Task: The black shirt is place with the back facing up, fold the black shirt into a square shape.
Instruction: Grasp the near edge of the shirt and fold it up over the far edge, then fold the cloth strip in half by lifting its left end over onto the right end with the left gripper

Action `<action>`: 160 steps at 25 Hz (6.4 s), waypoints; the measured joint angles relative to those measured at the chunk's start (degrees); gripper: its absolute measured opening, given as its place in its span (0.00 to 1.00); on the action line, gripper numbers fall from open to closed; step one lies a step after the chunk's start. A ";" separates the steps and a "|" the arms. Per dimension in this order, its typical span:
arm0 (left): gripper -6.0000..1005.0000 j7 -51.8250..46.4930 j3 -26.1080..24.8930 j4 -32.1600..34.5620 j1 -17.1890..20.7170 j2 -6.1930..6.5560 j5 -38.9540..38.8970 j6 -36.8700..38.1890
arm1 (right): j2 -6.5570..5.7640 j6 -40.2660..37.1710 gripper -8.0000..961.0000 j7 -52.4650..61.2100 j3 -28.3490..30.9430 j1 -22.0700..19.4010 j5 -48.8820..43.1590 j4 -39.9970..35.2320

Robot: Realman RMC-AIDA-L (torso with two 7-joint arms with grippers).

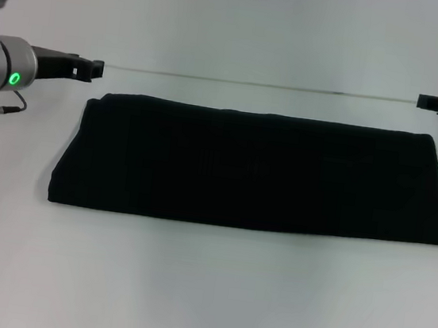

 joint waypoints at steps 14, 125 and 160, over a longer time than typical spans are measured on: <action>0.84 -12.50 0.06 16.79 11.70 2.50 -2.95 38.00 | -1.98 -30.24 0.76 -1.83 8.36 -9.57 5.73 -5.01; 0.01 1.89 -4.72 12.10 19.95 2.63 -1.87 42.69 | -2.64 -35.72 0.02 -9.94 12.87 -21.30 3.88 -4.97; 0.87 -24.07 -12.16 8.15 18.15 4.61 -1.67 59.77 | -0.50 -49.00 0.83 -17.72 19.19 -15.43 9.38 -9.58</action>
